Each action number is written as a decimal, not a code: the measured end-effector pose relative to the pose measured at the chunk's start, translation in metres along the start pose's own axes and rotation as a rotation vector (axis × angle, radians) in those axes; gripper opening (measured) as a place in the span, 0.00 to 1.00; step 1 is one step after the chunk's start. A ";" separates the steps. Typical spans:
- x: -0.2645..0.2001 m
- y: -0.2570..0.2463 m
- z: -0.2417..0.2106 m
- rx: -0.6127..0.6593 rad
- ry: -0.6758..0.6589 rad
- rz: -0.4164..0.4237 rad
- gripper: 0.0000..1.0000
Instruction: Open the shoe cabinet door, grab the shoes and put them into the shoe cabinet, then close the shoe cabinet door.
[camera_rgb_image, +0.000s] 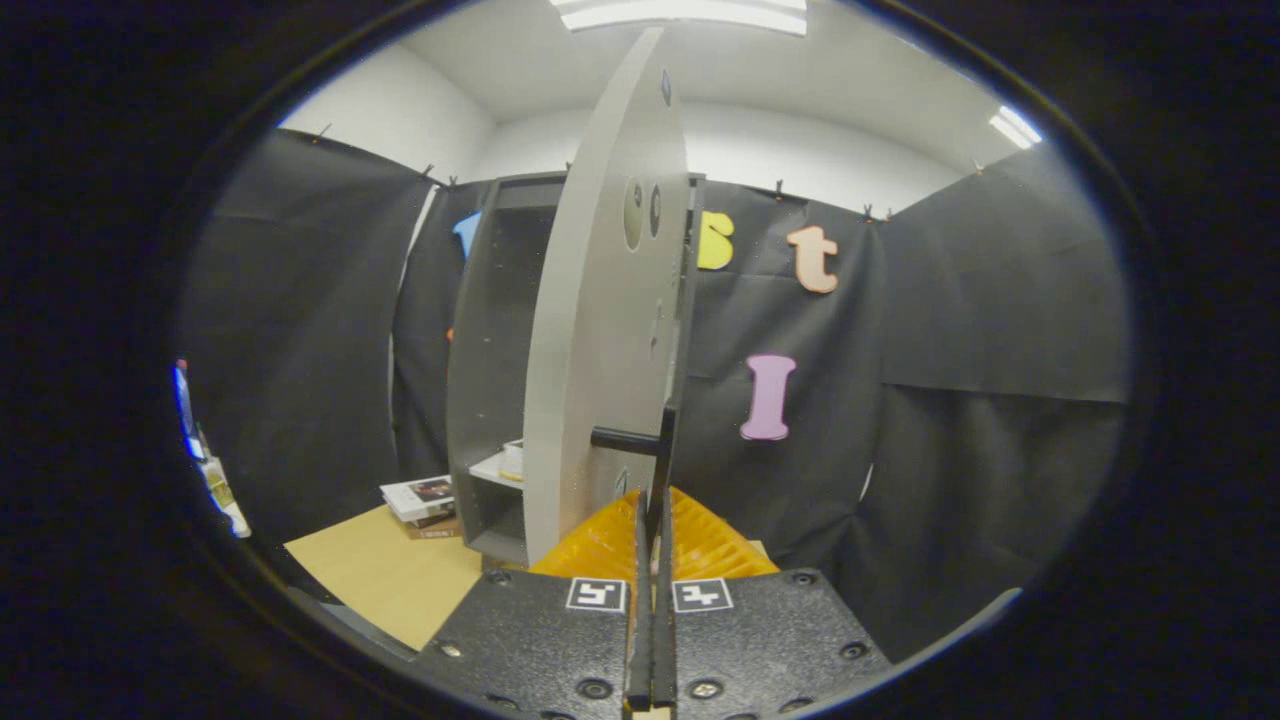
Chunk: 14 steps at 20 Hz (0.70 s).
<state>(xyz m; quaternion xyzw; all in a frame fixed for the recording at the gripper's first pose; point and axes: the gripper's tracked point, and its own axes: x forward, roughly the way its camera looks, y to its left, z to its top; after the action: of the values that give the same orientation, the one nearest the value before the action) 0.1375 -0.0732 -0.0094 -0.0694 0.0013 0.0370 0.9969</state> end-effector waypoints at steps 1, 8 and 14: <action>0.000 -0.018 -0.001 0.023 -0.003 -0.017 0.04; 0.005 -0.021 0.000 0.062 -0.007 0.056 0.04; 0.003 -0.017 -0.003 0.090 -0.006 0.051 0.04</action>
<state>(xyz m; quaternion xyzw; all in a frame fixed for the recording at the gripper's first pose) 0.1414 -0.0900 -0.0102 -0.0245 0.0016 0.0623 0.9978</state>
